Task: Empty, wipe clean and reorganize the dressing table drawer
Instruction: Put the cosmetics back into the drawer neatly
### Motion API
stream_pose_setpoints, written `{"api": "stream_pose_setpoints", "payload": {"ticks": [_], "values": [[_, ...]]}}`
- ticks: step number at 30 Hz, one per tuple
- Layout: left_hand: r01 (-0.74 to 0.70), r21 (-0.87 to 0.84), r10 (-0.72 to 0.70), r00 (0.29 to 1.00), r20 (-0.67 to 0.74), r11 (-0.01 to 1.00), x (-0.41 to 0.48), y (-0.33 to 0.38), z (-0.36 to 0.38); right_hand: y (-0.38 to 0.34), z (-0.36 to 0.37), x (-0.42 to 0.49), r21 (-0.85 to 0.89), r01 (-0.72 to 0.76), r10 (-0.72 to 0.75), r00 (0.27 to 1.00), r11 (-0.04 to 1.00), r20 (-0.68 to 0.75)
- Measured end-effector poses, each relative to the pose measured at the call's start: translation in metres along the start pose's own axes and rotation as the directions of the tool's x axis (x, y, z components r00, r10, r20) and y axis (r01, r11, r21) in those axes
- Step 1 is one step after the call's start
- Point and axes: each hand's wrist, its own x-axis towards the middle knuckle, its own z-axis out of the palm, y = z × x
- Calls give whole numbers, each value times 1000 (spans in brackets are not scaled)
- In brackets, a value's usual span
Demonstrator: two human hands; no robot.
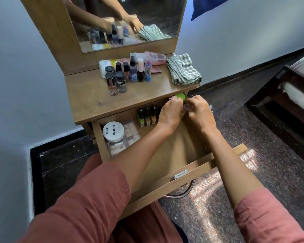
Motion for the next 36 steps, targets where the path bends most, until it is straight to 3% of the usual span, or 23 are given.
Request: {"api": "stream_pose_setpoints", "payload": {"ticks": [4, 10, 14, 21, 24, 29, 36], "values": [[-36, -68, 32, 998, -52, 997, -3, -2, -14, -12, -10, 2, 64, -3, 6, 999, 998, -50], [-87, -61, 65, 952, -299, 994, 1, -9, -39, -41, -20, 16, 169, 74, -50, 989, 983, -142], [-124, -59, 91, 915, -392, 990, 11, -25, -59, -65, -19, 26, 221, 104, -67, 983, 970, -169], [-99, 158, 164, 860, -483, 982, 28, -46, -104, -105, -11, 56, 280, 144, -101, 981, 949, -163], [-42, 297, 168, 896, -411, 954, 34, -49, -117, -115, -7, 69, 287, 168, -126, 979, 943, -160], [76, 475, 52, 967, -250, 876, 42, -43, -128, -119, -3, 85, 260, 157, -144, 987, 953, -71], [82, 500, 48, 969, -241, 862, 43, -36, -129, -119, 0, 88, 299, 165, -135, 984, 940, -119]]}}
